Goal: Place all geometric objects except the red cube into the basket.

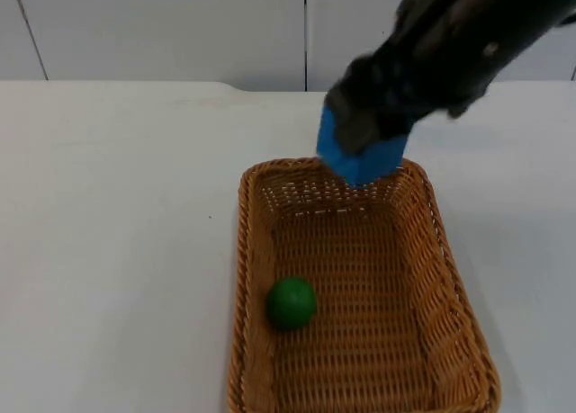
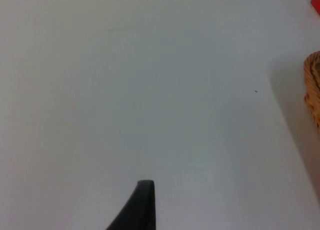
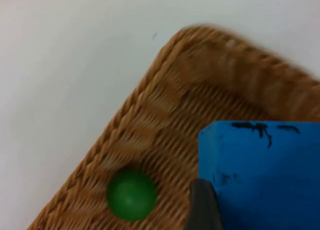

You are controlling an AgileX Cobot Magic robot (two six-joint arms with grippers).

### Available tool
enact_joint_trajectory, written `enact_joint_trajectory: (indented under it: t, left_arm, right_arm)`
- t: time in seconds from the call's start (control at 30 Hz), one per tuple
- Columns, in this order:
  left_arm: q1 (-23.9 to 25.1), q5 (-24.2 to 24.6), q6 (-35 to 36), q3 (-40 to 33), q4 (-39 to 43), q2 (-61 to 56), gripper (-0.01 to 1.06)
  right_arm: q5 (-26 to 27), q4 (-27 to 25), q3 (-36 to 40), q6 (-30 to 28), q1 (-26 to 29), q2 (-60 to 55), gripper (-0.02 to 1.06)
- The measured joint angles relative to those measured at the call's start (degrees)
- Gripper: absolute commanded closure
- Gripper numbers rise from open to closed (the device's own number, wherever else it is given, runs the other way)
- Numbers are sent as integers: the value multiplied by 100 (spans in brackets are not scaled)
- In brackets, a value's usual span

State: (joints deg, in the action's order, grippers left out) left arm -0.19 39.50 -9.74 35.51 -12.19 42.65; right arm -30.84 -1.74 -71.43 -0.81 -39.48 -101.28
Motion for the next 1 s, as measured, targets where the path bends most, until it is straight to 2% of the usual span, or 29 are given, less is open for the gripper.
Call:
enact_joint_trajectory:
  t: [0.17, 0.3, 0.4, 0.43, 0.57, 0.6, 0.67, 0.73, 0.83, 1.0]
  left_arm:
    - [0, 0, -26, 0, 0, 0, 5]
    - [0, 0, -26, 0, 0, 0, 5]
    - [0, 0, -26, 0, 0, 0, 5]
    - [0, 0, -26, 0, 0, 0, 5]
    - [0, 0, -26, 0, 0, 0, 5]
    - [0, 0, -26, 0, 0, 0, 5]
    - [0, 0, -26, 0, 0, 0, 5]
    - [0, 0, -26, 0, 0, 0, 5]
    - [0, 0, -26, 0, 0, 0, 5]
    - [0, 0, -26, 0, 0, 0, 5]
  right_arm:
    - [200, 0, 0, 0, -144, -557, 105]
    - [556, 0, 0, 0, -144, -1053, 103]
    - [685, 0, 0, 0, -144, -1219, 92]
    - [755, 0, 0, 0, -144, -1276, 92]
    - [854, 14, 0, 0, -144, -1413, 67]
    - [854, 14, 0, 0, -144, -1438, 67]
    - [854, 14, 0, 0, -144, -1459, 45]
    - [865, 14, 0, 0, -144, -1459, 32]
    - [886, 14, 0, 0, -144, -1405, 25]
    - [797, 14, 0, 0, -144, -891, 26]
